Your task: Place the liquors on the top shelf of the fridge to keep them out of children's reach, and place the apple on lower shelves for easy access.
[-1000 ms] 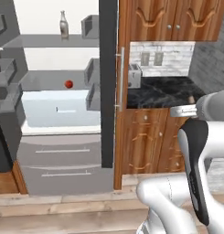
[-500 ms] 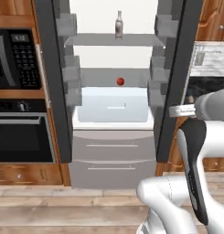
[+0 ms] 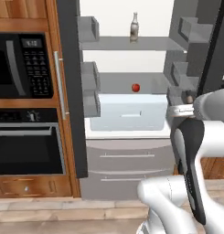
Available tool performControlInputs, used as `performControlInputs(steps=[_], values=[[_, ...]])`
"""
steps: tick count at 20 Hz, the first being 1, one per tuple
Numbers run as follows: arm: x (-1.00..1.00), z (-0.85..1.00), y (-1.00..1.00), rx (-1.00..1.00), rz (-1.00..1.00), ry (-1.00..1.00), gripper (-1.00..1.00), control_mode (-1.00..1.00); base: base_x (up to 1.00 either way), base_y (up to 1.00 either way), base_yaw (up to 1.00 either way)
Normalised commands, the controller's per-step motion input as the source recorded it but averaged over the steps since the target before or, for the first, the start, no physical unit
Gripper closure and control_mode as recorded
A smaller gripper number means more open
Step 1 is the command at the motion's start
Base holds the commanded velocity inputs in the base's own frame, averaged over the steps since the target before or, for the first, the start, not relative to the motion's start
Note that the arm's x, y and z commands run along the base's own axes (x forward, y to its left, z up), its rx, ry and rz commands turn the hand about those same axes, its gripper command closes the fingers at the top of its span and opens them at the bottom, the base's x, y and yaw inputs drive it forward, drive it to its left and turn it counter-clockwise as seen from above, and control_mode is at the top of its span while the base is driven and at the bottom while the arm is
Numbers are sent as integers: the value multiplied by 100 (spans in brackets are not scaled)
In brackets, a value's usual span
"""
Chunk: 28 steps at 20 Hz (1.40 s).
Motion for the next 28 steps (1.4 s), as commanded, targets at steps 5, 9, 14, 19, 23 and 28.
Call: performControlInputs(steps=[5,9,14,19,23,28], values=[[0,0,0,0,0,0,100,100,77,31,-13],[0,0,0,0,0,0,100,100,76,32,-14],[0,0,0,0,0,0,100,100,77,14,-15],[0,0,0,0,0,0,100,100,73,2,-16],[0,0,0,0,0,0,100,100,62,18,-16],[22,0,21,-6,-7,0,100,-100,20,14,-7]])
